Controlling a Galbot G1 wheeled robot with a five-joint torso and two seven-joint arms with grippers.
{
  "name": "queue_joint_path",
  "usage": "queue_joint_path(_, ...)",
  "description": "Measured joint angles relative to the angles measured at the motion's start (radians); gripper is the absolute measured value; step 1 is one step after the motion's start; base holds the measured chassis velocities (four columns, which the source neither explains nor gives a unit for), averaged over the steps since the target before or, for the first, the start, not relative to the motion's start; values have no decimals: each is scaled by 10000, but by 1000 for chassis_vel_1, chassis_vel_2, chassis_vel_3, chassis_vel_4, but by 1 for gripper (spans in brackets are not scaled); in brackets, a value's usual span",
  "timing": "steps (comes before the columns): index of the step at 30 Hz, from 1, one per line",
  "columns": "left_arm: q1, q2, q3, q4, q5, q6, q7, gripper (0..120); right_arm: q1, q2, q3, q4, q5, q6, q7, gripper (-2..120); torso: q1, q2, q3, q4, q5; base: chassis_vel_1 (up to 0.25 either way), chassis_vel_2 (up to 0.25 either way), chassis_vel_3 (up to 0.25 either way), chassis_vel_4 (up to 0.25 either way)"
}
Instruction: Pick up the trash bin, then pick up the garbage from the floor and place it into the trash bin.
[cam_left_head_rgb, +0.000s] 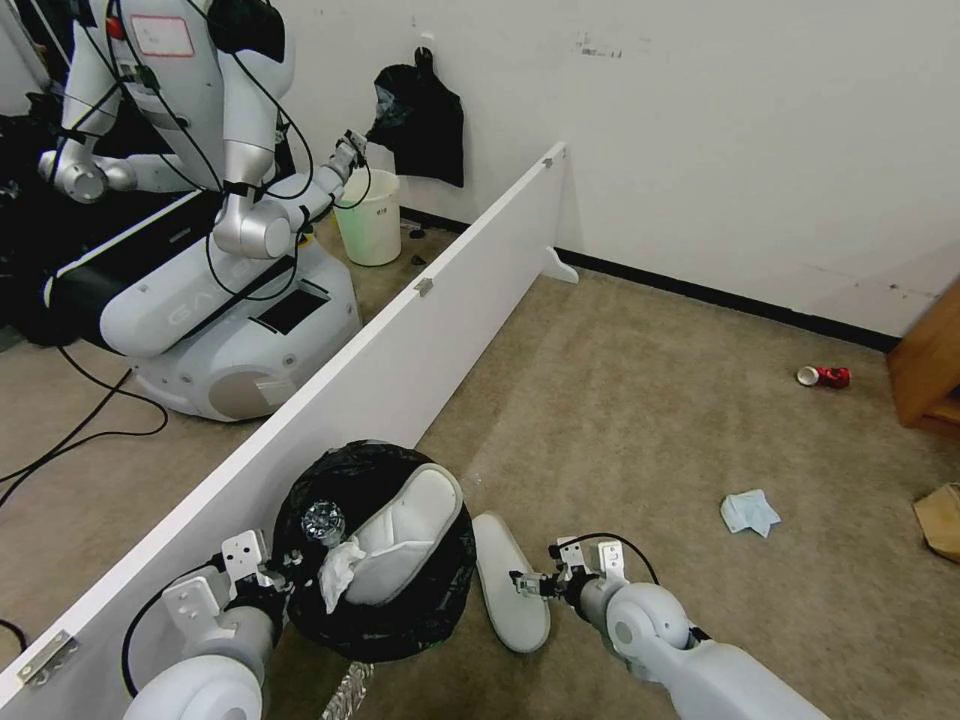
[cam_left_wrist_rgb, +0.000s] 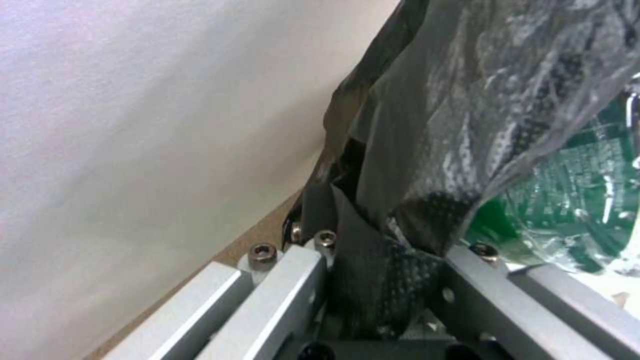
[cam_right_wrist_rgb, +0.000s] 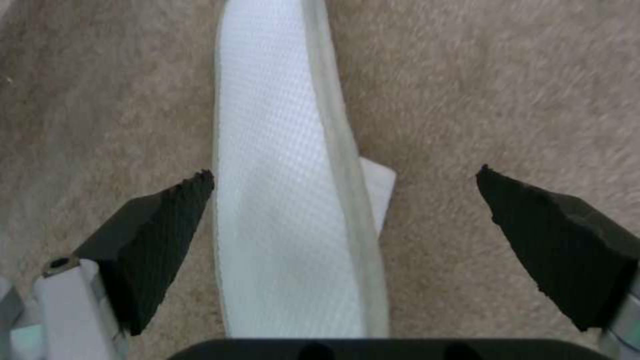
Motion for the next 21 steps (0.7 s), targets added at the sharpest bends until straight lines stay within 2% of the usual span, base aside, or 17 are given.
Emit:
queue_joint_path(13, 118, 3, -122, -58, -18, -26, 7, 0, 203, 1017, -193, -885, -170, 194, -356, 100, 0, 0, 0, 3, 1, 0, 0, 0, 0)
queue_joint_path(21, 184, -73, -158, -84, 31, -39, 10, 0, 226, 1294, -265, -1074, -286, 269, -437, 100, 0, 0, -1, 2, 1, 0, 0, 0, 0)
